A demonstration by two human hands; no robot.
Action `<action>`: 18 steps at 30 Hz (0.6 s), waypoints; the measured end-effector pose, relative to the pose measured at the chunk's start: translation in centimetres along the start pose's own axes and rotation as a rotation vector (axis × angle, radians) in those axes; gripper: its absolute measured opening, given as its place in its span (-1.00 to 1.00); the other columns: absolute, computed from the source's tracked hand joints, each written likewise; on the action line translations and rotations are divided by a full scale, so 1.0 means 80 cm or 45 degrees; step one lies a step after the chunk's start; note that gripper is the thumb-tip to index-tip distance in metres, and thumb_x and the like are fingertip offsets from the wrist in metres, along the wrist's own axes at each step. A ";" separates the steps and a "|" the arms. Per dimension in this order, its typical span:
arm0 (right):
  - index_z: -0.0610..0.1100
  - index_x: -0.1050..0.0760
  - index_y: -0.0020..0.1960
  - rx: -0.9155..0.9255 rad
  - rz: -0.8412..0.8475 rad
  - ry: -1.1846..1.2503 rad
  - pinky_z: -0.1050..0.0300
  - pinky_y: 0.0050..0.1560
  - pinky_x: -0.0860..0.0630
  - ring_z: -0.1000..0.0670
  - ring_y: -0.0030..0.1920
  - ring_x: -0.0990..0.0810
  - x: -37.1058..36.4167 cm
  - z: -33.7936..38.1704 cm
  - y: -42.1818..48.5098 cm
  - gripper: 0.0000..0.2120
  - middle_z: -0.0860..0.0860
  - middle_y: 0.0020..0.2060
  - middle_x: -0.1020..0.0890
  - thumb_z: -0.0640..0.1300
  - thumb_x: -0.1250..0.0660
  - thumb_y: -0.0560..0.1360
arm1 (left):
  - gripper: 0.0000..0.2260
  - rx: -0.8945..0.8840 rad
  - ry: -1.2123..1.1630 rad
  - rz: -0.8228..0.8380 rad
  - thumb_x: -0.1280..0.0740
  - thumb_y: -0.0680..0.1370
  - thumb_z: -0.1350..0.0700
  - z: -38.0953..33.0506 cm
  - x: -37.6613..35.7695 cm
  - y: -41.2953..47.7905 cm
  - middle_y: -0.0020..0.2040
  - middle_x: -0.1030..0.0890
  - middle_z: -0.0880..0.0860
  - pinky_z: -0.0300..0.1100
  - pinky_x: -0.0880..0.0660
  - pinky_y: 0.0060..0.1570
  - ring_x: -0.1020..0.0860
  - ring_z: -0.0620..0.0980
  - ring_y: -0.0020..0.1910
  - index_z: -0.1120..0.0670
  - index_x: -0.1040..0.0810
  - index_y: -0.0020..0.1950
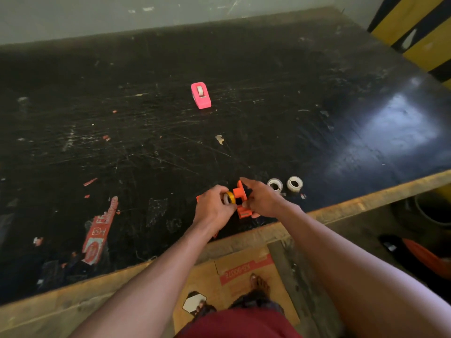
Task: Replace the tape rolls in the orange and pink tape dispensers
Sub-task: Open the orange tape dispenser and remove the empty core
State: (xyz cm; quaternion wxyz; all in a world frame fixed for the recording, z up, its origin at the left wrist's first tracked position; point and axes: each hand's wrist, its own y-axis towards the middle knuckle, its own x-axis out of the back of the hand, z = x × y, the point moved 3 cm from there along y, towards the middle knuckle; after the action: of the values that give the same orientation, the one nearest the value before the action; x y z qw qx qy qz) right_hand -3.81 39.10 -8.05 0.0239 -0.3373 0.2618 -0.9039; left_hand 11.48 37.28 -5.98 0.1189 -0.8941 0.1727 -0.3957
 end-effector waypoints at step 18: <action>0.07 -0.38 0.43 0.053 -0.057 -0.892 -0.21 0.23 -0.41 -0.22 0.35 -0.36 0.093 -0.030 -0.006 -0.46 -0.11 0.30 -0.49 0.04 -0.40 0.47 | -0.55 -0.118 -0.009 -0.167 -0.49 0.48 0.18 -0.083 -0.022 0.022 0.26 -0.54 0.08 -0.24 -0.44 0.15 -0.57 0.06 0.24 -0.01 -0.55 0.36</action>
State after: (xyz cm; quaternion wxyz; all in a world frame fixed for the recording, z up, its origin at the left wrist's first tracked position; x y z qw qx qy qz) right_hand -10.99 39.00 -4.92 0.0991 -0.6321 0.2118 -0.7387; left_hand 5.06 35.90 -3.41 0.0518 -0.9095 0.1316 -0.3910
